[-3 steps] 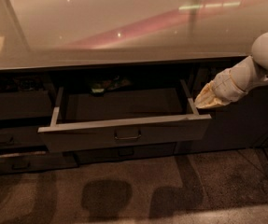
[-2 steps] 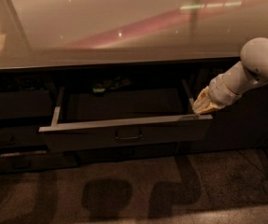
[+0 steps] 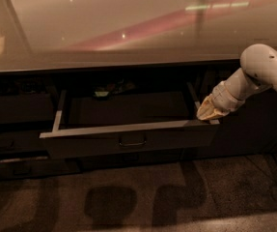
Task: Open top drawer
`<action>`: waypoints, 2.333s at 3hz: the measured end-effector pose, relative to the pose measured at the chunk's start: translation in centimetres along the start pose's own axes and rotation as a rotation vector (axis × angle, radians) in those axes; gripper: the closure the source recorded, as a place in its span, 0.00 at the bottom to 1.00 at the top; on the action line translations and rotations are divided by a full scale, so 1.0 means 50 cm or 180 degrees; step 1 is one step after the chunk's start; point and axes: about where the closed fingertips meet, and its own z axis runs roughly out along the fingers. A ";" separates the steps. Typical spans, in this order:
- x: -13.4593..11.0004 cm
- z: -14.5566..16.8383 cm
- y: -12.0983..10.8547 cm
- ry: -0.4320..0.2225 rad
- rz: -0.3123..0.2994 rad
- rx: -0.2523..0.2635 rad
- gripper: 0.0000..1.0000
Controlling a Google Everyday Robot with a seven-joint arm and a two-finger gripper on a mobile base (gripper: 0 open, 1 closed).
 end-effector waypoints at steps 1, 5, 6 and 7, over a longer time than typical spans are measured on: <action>-0.002 -0.001 -0.002 0.0015 0.0003 -0.0006 1.00; -0.017 0.025 -0.011 0.0126 0.0022 -0.0165 1.00; -0.018 0.022 -0.011 0.0129 0.0018 -0.0162 0.99; -0.020 0.021 -0.005 0.0131 0.0011 -0.0165 0.80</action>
Offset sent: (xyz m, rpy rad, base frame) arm 0.0270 0.1104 -0.0106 -0.3088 0.0577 0.1222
